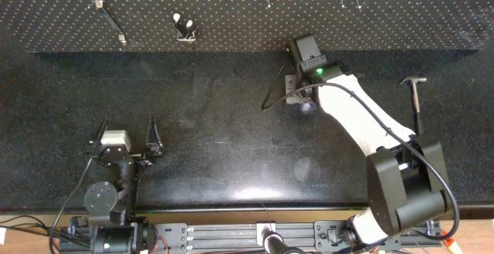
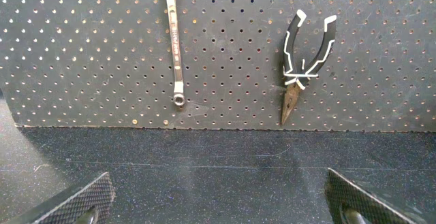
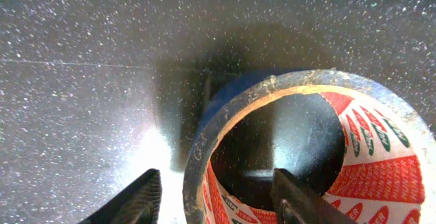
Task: Place Tools Onto Pegboard
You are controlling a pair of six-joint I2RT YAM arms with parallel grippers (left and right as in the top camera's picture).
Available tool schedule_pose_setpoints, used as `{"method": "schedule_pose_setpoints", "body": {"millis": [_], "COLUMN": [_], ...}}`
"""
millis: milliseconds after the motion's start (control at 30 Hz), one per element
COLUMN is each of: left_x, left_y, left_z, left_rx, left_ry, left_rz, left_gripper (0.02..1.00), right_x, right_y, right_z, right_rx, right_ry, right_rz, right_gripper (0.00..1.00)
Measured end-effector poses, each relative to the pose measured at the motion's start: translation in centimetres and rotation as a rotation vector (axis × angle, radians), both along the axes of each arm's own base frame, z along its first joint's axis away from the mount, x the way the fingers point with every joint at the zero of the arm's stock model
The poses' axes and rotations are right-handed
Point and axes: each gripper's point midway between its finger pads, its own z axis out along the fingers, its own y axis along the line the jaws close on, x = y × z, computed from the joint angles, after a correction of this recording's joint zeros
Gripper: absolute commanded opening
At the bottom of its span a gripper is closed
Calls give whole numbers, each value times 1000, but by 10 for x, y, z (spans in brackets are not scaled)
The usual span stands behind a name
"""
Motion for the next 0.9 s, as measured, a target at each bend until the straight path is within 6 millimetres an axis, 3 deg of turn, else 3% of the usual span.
{"method": "schedule_pose_setpoints", "body": {"millis": [133,367,467,800,900], "left_x": [0,0,0,0,0], "left_y": [0,0,0,0,0], "left_z": [0,0,0,0,0], "left_rx": [0,0,0,0,0], "left_ry": [0,0,0,0,0], "left_rz": [0,0,0,0,0], "left_gripper": [996,998,993,996,996], "right_x": [-1,-1,0,-2,0], "right_y": [0,0,0,1,6], "right_z": [-3,-3,-3,-2,25], "right_rx": [-3,-3,-3,4,40], "right_ry": [9,9,7,11,-54], "right_rz": [1,1,2,3,13], "right_gripper": [283,187,80,75,75]}}
